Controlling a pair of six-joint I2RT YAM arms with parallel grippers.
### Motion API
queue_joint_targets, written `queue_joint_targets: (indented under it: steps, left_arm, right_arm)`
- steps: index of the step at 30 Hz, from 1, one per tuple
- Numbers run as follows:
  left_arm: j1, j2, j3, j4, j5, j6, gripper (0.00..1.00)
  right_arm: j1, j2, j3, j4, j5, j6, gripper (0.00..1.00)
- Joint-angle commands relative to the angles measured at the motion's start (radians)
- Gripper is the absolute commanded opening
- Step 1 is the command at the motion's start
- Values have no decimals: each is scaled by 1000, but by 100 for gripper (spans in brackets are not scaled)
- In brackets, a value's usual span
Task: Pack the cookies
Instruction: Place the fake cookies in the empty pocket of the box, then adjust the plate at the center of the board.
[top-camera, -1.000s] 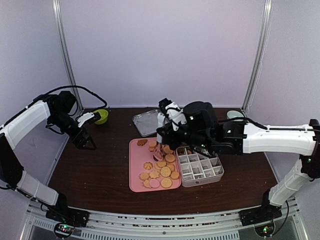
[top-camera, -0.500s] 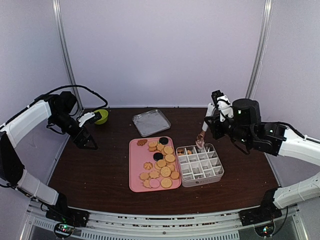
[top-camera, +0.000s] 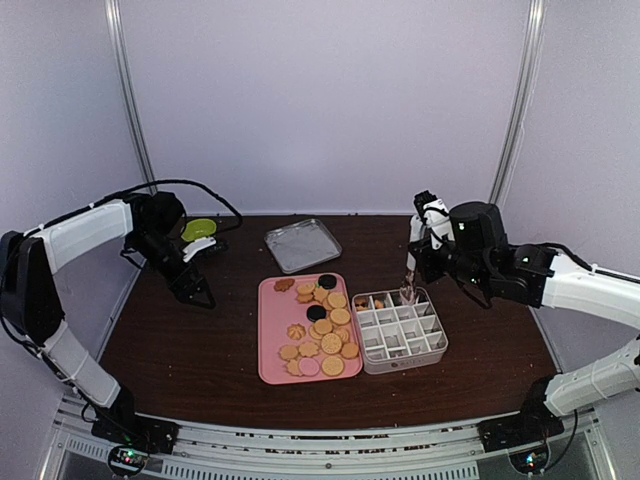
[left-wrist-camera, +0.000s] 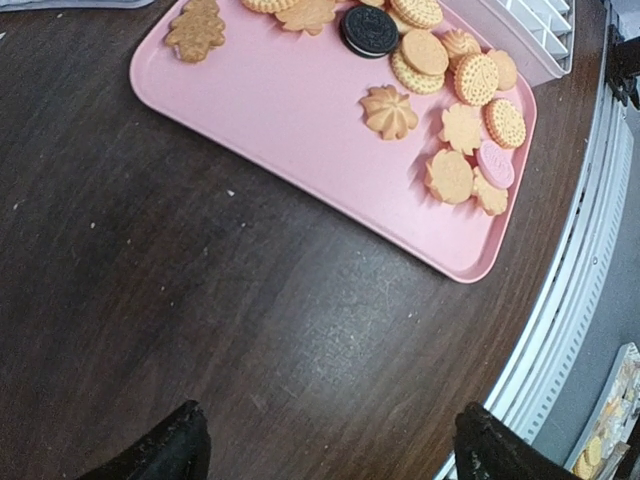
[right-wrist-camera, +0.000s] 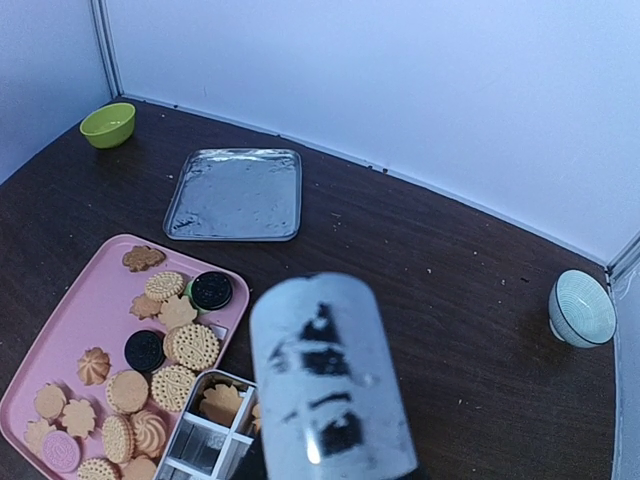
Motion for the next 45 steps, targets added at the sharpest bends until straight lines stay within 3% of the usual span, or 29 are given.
queue_joint_targets:
  steps: [1,9,17,22,27,45]
  left_arm:
    - [-75,87,55,76,-27,-44,87]
    - [-186,279,155,140,-105,-95,82]
    - [-227,415,216,208,-196,-145,79]
    - [-254,476,253,225,-232,-169,78]
    - [-270,505,248,255,-279,-187,75]
    - [-304,575,261,279,-367,-194,70]
  right_arm:
    - [-17,19,27,41,-14,-19,0]
    - [-20,44,37,44,-55,-6,0]
    - [-21,62,37,48,-69,-2,0]
    - [-23,78,64,42,-72,-1,17]
    - [-32,68,83,30,-78,4,27]
    - [-102,74,117,34,-39,-3,30]
